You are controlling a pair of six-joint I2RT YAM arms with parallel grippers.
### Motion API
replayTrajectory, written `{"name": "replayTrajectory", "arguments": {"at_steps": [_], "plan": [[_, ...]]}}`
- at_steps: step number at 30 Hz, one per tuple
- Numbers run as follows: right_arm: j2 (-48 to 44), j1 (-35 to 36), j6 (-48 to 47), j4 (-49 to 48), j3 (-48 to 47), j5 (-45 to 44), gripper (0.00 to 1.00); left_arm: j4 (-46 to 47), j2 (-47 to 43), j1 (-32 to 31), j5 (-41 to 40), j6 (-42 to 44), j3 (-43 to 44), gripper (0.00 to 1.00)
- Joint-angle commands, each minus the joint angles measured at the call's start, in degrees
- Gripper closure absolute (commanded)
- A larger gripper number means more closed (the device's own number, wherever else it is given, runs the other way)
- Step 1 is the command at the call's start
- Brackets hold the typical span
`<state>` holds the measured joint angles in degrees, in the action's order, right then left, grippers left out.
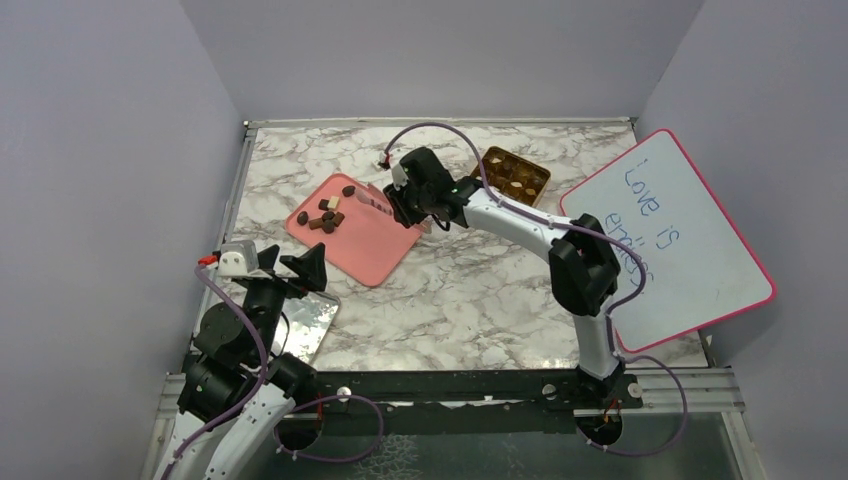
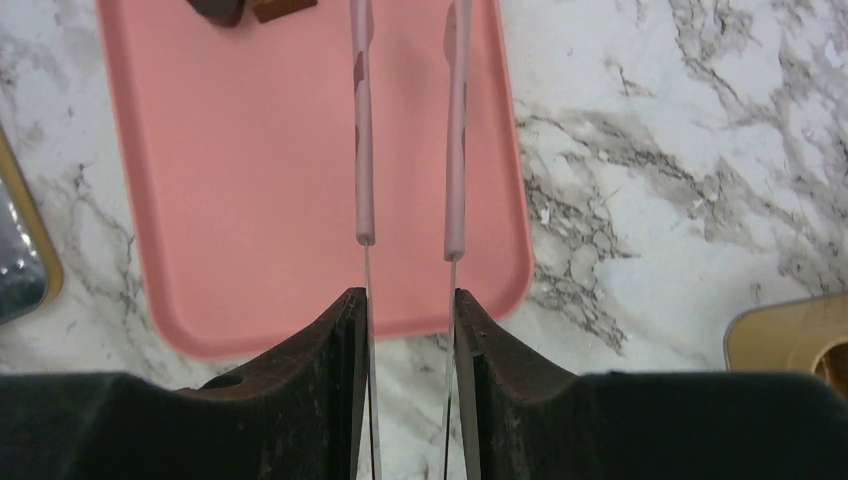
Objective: Pack the chocolate
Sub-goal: Pick up the fake chocolate from the plate.
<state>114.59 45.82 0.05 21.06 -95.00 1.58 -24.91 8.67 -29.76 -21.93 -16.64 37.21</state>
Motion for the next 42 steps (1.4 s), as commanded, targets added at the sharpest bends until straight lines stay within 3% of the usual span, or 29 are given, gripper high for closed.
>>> {"name": "replayTrajectory", "arguments": {"at_steps": [1, 12, 42], "plan": [[5.99, 0.48, -2.03, -0.80, -8.20, -2.61, 0.61, 1.48, -0.59, -0.04, -1.19, 0.02, -0.30, 0.01], [14.97, 0.73, -4.65, 2.68, -19.19, -1.88, 0.58, 1.52, -0.05, -0.04, -1.02, 0.33, -0.46, 0.01], [25.90, 1.29, -5.41, 4.41, -31.04, 0.30, 0.58, 1.92, -1.16, -0.04, 0.00, 0.87, -0.39, 0.01]]}}
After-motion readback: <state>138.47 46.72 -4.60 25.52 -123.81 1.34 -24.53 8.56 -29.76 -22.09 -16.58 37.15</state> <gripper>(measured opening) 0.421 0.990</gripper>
